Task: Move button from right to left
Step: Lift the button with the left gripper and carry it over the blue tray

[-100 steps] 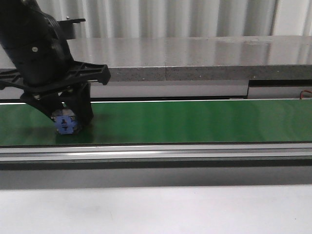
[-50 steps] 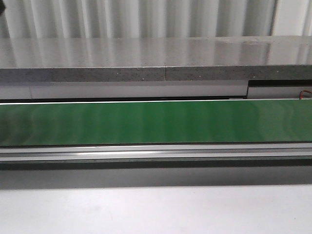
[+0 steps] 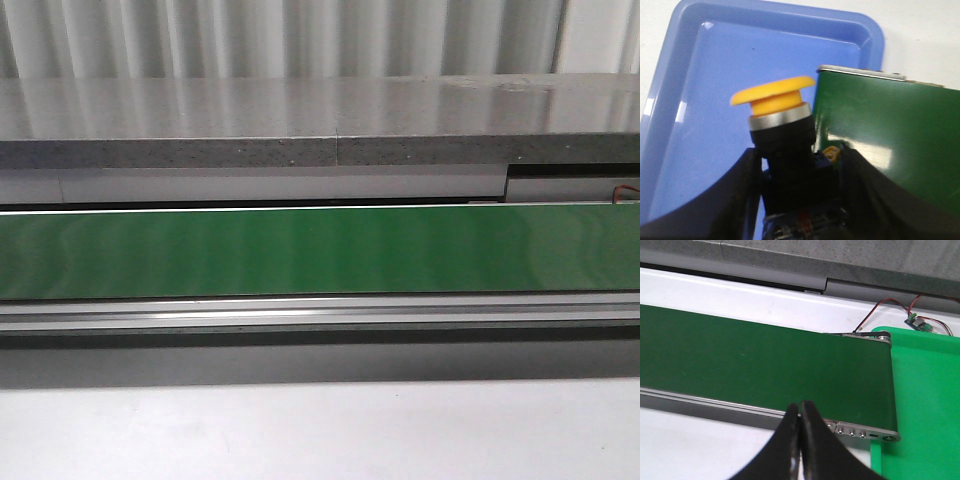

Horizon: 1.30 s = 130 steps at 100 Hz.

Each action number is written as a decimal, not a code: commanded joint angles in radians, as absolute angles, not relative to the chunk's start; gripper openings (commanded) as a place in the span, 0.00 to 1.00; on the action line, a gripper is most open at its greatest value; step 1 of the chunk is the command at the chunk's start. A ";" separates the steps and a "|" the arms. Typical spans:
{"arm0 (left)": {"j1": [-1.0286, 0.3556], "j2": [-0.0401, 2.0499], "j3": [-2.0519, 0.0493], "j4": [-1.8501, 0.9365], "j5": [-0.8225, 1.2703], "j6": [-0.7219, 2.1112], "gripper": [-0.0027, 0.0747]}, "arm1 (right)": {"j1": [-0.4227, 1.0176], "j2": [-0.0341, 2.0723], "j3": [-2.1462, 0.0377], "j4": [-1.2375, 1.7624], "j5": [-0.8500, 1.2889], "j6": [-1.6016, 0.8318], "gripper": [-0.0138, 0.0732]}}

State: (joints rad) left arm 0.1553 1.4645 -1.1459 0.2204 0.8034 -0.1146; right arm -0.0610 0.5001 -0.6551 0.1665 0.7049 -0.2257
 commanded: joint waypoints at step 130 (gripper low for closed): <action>0.323 1.868 -1.174 0.177 0.470 -0.010 0.05 | -0.061 0.501 -0.679 0.175 0.632 -0.235 0.08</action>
State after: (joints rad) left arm 0.3204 1.9143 -1.1477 0.1845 0.4963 -0.0088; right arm -0.0610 0.5001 -0.6551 0.1665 0.7049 -0.2257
